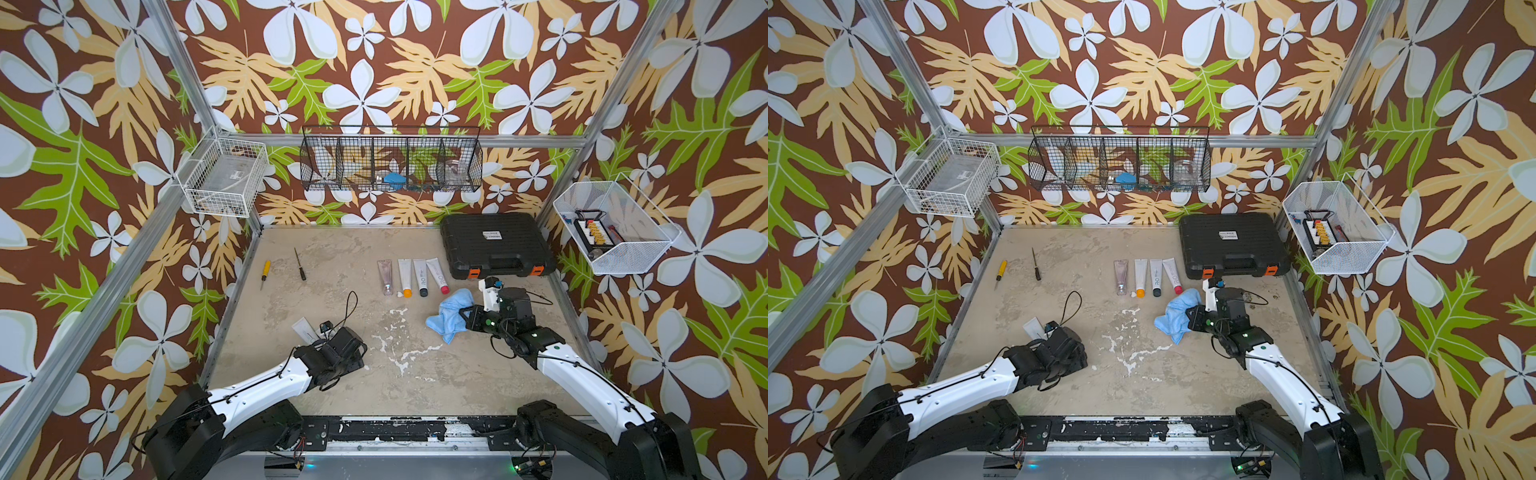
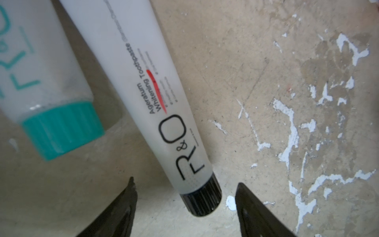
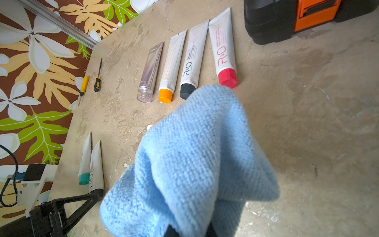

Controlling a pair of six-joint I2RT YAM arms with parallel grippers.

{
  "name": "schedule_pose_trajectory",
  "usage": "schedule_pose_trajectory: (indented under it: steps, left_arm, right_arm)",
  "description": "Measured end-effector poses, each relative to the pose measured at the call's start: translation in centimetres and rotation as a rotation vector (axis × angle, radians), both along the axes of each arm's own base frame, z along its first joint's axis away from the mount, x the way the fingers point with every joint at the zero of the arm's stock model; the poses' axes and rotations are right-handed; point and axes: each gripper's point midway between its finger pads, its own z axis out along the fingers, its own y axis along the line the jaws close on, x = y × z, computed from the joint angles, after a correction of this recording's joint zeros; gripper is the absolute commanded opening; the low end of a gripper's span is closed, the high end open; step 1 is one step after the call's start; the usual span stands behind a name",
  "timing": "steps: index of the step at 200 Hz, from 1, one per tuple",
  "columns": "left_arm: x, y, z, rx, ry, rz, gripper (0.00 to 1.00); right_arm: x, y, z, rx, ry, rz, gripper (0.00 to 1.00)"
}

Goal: Wipe the surface of the toothpaste tube
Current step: Move the toothpaste to the center of the board.

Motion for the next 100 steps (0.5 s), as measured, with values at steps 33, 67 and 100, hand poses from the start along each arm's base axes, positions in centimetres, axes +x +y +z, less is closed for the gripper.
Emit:
schedule_pose_trajectory:
  steps: [33,67,100]
  left_arm:
    - [0.7,0.1,0.1,0.027,-0.017,0.012,0.75]
    - [1.2,0.1,0.1,0.036,-0.036,0.021,0.70]
    - [1.3,0.3,-0.4,0.044,-0.042,0.034,0.68]
  right_arm:
    - [0.1,0.1,0.1,0.003,-0.005,0.002,0.00]
    - [0.0,0.1,0.3,0.005,-0.010,0.003,0.00]
    - [-0.2,0.0,0.5,0.007,-0.022,0.002,0.00]
